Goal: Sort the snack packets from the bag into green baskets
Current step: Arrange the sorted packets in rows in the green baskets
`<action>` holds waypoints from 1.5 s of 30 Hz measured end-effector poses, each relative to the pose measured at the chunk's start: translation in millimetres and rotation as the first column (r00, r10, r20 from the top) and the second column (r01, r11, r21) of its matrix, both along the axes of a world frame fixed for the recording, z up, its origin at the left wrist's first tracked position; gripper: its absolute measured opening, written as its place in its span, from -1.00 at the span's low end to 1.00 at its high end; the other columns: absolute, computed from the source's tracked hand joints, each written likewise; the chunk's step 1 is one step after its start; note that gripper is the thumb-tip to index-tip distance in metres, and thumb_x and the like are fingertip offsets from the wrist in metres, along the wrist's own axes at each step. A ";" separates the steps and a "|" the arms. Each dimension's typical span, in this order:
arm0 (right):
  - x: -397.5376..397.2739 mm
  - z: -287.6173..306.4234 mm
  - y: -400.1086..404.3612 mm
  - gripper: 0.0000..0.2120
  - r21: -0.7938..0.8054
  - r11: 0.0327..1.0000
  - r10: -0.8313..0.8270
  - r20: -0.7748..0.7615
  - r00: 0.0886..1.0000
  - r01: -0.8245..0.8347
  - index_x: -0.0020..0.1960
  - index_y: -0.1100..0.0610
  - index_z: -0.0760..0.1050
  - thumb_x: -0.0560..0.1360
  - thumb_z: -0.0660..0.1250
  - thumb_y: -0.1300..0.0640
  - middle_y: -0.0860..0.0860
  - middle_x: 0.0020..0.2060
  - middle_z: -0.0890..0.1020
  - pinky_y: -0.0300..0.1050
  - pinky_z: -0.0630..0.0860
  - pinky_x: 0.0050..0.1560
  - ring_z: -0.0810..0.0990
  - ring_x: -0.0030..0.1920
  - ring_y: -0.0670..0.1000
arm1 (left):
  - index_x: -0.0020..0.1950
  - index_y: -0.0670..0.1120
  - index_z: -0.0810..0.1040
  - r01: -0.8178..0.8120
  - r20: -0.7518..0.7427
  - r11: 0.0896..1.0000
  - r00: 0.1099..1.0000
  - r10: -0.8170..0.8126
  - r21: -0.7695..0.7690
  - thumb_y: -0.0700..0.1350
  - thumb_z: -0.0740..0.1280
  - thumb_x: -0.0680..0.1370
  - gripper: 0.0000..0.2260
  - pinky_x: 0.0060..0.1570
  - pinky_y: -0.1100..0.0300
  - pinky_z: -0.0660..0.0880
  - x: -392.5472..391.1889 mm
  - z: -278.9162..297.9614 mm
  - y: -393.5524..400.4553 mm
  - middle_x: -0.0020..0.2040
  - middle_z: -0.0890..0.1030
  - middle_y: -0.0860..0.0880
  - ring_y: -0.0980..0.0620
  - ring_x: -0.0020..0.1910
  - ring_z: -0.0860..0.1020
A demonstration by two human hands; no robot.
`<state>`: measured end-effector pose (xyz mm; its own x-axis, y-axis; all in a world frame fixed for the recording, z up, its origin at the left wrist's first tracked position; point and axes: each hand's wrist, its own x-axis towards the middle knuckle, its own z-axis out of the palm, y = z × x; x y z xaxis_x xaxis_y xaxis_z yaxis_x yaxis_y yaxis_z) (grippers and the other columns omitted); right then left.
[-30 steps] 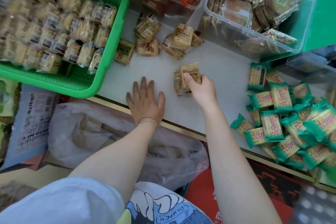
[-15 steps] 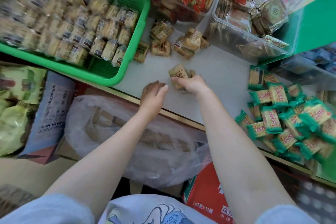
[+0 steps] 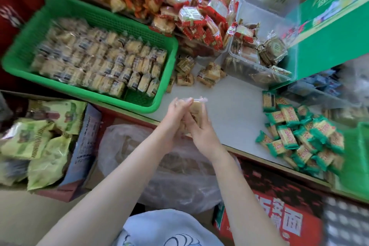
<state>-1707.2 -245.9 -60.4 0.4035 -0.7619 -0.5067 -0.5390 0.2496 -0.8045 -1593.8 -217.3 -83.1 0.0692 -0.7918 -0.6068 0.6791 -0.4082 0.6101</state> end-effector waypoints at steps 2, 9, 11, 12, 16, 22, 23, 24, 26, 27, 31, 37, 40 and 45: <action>21.7 15.8 10.0 -0.11 -0.113 0.988 0.098 -0.104 0.990 -0.110 0.59 -0.28 -0.02 0.36 0.03 -0.61 0.01 0.39 0.32 0.23 0.22 0.49 0.26 0.47 0.08 | 0.49 -0.16 0.31 -0.047 0.003 0.998 0.999 0.047 -0.051 0.30 0.49 0.33 -0.11 -0.07 0.07 0.57 20.9 14.6 9.4 0.22 0.57 -0.19 -0.18 0.14 0.61; 90.0 38.1 24.4 -0.18 -0.380 0.859 0.213 -0.347 0.913 -0.344 0.62 -0.16 -0.02 0.43 -0.25 -0.48 -0.07 0.56 0.17 0.16 0.05 0.48 0.09 0.54 -0.03 | 0.22 -0.03 0.62 -0.039 -0.028 0.987 0.999 0.035 -0.153 0.23 0.15 0.62 -0.57 0.13 0.03 0.47 93.5 53.6 39.2 0.10 0.63 -0.13 -0.08 0.09 0.60; 104.3 32.5 19.5 -0.23 -0.310 0.882 0.249 -0.334 0.909 -0.356 0.58 -0.24 0.04 0.44 -0.20 -0.52 -0.04 0.44 0.37 0.27 0.20 0.41 0.33 0.45 0.06 | 0.13 0.04 0.69 -0.035 0.036 0.993 0.999 0.039 -0.116 0.20 0.14 0.64 -0.61 0.07 0.02 0.47 107.9 53.9 40.8 0.02 0.67 -0.08 -0.04 -0.01 0.62; 111.0 32.2 18.1 -0.26 -0.275 0.906 0.248 -0.272 0.930 -0.322 0.55 -0.30 0.07 0.44 -0.12 -0.56 -0.03 0.38 0.44 0.31 0.27 0.38 0.41 0.39 0.08 | 0.07 0.06 0.71 -0.056 0.054 0.995 0.997 0.061 -0.086 0.18 0.14 0.64 -0.61 0.06 0.00 0.45 113.9 52.0 41.5 -0.01 0.69 -0.07 -0.04 -0.04 0.63; 135.5 34.8 30.4 -0.12 -0.286 0.956 0.038 -0.092 0.995 -0.063 0.58 -0.23 0.04 0.40 0.40 -0.34 -0.12 0.35 0.27 0.00 0.33 0.40 0.29 0.43 -0.07 | 0.04 -0.06 0.71 -0.262 -0.068 0.965 0.963 0.261 -0.007 0.12 0.07 0.66 -0.54 -0.04 0.07 0.57 135.3 48.0 41.6 -0.06 0.73 -0.13 -0.07 -0.11 0.70; 174.0 20.0 38.0 -0.25 -0.003 0.952 -0.295 0.238 0.925 0.305 0.44 -0.08 0.26 0.36 0.56 -0.04 0.03 0.22 0.59 -0.08 0.62 0.12 0.64 0.14 -0.06 | 0.13 -0.10 0.65 -0.294 -0.017 0.955 0.955 0.295 0.033 0.11 0.07 0.65 -0.57 0.00 0.09 0.58 151.3 44.7 36.3 0.03 0.71 -0.14 -0.08 0.01 0.69; 177.0 18.3 33.9 -0.39 -0.015 0.950 -0.300 0.238 0.924 0.312 0.38 -0.05 0.33 0.43 0.54 0.02 0.05 0.17 0.62 -0.13 0.62 0.04 0.66 0.08 -0.06 | 0.18 -0.08 0.64 -0.225 0.075 0.973 0.972 0.222 0.049 0.13 0.07 0.66 -0.57 0.12 0.06 0.51 156.2 44.6 35.0 0.11 0.69 -0.11 -0.07 0.10 0.64; 178.6 18.2 28.3 -0.52 -0.035 0.953 -0.288 0.208 0.935 0.302 0.31 -0.03 0.38 0.48 0.52 0.05 0.07 0.13 0.64 -0.19 0.61 -0.05 0.66 0.02 -0.06 | 0.23 -0.06 0.61 -0.147 0.194 0.987 0.972 0.132 0.067 0.14 0.06 0.67 -0.56 0.20 0.05 0.43 165.1 40.5 34.8 0.19 0.65 -0.07 -0.04 0.19 0.57; 180.2 15.2 11.5 -0.62 -0.098 0.965 -0.236 0.094 0.967 0.244 0.21 -0.05 0.43 0.48 0.51 -0.01 0.09 0.09 0.64 -0.21 0.58 -0.14 0.65 -0.02 -0.02 | 0.26 -0.09 0.56 -0.019 0.579 0.999 0.815 -0.008 0.040 0.10 0.01 0.70 -0.57 0.26 -0.02 0.35 192.7 21.0 37.9 0.23 0.58 -0.08 -0.11 0.29 0.49; 180.2 13.1 0.8 -0.61 -0.124 0.974 -0.193 -0.002 0.981 0.192 0.19 -0.07 0.43 0.45 0.52 -0.07 0.10 0.11 0.62 -0.18 0.58 -0.14 0.64 -0.01 0.00 | 0.19 -0.12 0.57 0.054 0.809 0.998 0.584 -0.061 0.036 0.09 -0.01 0.70 -0.56 0.24 -0.07 0.35 210.6 4.1 42.4 0.18 0.59 -0.12 -0.18 0.26 0.50; 193.4 17.5 -36.4 -0.52 0.043 0.984 0.174 -0.407 0.897 -0.171 0.25 -0.04 0.38 0.45 0.48 -0.17 0.07 0.19 0.52 -0.19 0.49 -0.26 0.62 -0.05 0.00 | 0.29 0.00 0.57 0.214 0.947 0.922 -0.093 -0.308 0.321 0.21 -0.17 0.60 -0.39 0.39 -0.04 0.11 261.9 -53.5 66.7 0.28 0.58 -0.03 -0.06 0.29 0.48; 256.6 19.2 -70.9 -0.44 0.372 0.681 0.623 -0.747 0.232 -0.631 0.51 0.09 0.32 0.62 0.18 -0.19 0.09 0.44 0.39 -0.06 0.43 0.15 0.45 0.31 0.15 | 0.45 0.05 0.44 0.278 0.939 0.898 -0.145 -0.312 0.341 0.26 -0.27 0.55 -0.30 0.35 0.03 0.03 266.5 -55.0 69.5 0.31 0.56 0.00 -0.01 0.34 0.44; 281.3 18.8 -70.1 -0.45 0.528 0.610 0.718 -0.684 0.131 -0.591 0.60 0.02 0.22 0.67 0.10 -0.16 0.07 0.57 0.26 0.00 0.38 0.32 0.34 0.49 0.15 | 0.43 0.05 0.45 0.273 0.936 0.897 -0.155 -0.315 0.347 0.25 -0.24 0.57 -0.34 0.35 0.03 0.05 266.1 -58.8 69.5 0.28 0.58 0.01 0.00 0.31 0.45; 289.9 -9.2 -69.2 -0.21 0.481 0.792 0.600 -0.726 0.336 -0.376 0.65 0.11 -0.08 0.62 0.19 -0.22 0.12 0.62 0.04 0.09 0.27 0.45 0.16 0.58 0.18 | 0.44 0.05 0.43 0.294 0.938 0.892 -0.152 -0.310 0.343 0.25 -0.23 0.59 -0.36 0.36 0.03 0.05 267.3 -61.6 70.8 0.25 0.59 0.02 0.00 0.30 0.45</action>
